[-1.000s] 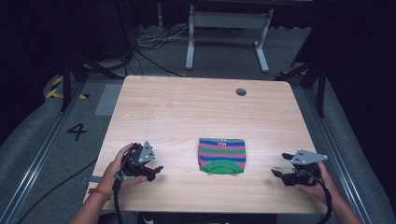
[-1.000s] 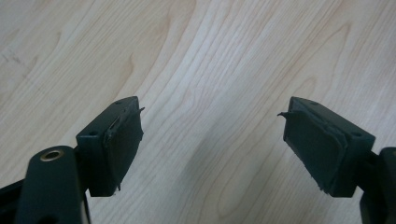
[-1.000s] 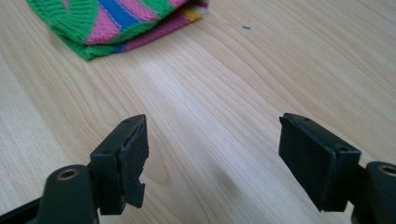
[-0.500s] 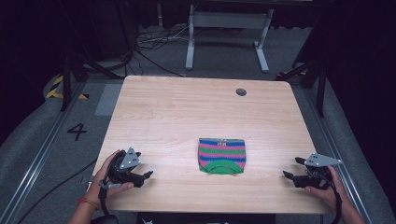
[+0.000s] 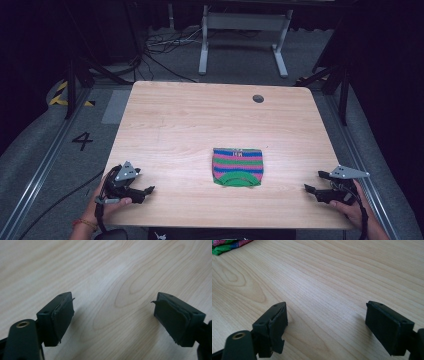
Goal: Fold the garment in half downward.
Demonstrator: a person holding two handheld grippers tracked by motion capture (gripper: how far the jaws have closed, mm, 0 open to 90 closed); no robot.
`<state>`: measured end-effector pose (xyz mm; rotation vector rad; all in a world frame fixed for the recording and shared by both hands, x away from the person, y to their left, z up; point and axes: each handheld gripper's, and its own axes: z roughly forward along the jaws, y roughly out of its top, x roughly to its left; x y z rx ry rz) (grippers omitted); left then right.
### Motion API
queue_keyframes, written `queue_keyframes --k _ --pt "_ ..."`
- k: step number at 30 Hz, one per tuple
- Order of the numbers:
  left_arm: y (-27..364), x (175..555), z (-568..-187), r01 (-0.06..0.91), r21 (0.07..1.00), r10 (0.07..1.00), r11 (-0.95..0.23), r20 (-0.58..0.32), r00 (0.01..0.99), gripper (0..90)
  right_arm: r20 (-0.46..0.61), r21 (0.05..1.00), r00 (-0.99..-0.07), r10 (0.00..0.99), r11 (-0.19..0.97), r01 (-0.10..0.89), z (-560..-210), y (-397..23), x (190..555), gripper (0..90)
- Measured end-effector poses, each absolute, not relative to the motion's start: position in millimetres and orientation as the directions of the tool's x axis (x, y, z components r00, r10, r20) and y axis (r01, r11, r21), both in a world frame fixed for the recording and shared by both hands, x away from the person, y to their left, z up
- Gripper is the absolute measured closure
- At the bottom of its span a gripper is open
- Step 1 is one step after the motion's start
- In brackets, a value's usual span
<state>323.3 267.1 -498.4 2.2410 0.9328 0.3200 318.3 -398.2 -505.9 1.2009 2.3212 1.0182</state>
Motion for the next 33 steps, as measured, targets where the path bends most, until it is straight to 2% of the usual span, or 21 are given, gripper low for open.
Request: queue_keyframes --k 33 --pt "265.3 323.4 -498.9 0.551 0.669 0.728 -0.498 -0.022 0.685 13.8 0.028 0.724 -0.585 0.81 0.388 0.571 -506.1 -397.9 318.8 16.9"
